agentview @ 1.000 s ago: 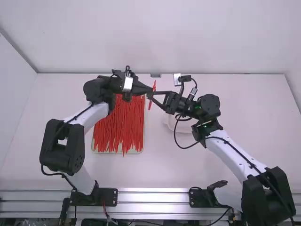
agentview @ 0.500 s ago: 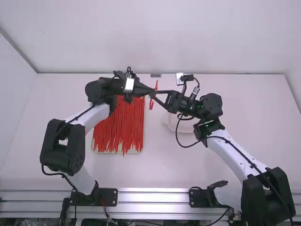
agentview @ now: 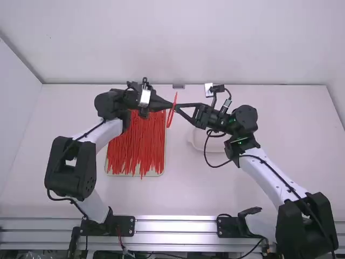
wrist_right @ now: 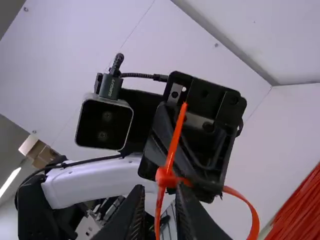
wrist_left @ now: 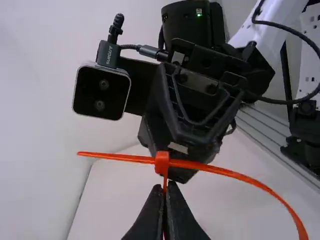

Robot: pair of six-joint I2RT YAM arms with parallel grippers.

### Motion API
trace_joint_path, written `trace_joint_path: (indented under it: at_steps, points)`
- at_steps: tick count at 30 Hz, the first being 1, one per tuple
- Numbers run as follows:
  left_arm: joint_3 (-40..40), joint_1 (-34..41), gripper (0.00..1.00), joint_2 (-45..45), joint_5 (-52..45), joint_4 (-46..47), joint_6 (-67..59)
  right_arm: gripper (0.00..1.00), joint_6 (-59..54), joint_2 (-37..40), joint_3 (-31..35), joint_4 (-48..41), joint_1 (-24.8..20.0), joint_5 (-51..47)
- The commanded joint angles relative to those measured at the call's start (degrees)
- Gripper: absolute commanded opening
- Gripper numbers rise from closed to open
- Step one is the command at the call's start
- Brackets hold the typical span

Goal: Fasten the cable tie

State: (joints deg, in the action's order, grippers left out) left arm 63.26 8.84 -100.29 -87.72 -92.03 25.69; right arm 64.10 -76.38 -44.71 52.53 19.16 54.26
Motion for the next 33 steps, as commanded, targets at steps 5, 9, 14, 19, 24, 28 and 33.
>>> trace_joint_path:
  at_steps: [5, 9, 14, 19, 24, 28, 33]
  points:
    - [-0.11, 0.50, 0.01, 1.97, -1.86, -0.59, 0.48, 0.24, -0.39, -0.13, -0.24, -0.24, -0.35, -1.60]
    - [-0.20, 0.59, 0.01, 1.97, -1.86, -0.61, 1.05, 0.27, 0.63, -0.13, -0.26, -0.22, -0.37, -1.77]
    - [-0.24, 0.46, 0.01, 1.97, -1.97, -0.39, 1.92, 0.27, 0.70, -0.13, -0.26, 1.73, -0.37, -1.66]
    - [-0.57, 0.92, 0.01, 1.97, -1.95, -0.55, 1.97, 0.29, 2.14, -0.13, -0.26, 2.80, -0.37, -2.08]
    - [-1.31, 2.49, 0.01, 1.97, -1.95, -0.68, 1.90, 0.30, 2.10, -0.13, -0.26, 2.80, -0.37, -2.32]
    - [-1.53, 2.49, 0.01, 1.97, -1.97, -0.61, 1.92, 0.29, 2.10, -0.13, -0.26, 2.78, -0.37, -3.06]
    - [-1.62, 2.54, 0.01, 1.97, -1.97, -0.52, 1.97, 0.03, 1.86, -0.13, -0.26, 2.78, -0.37, -3.02]
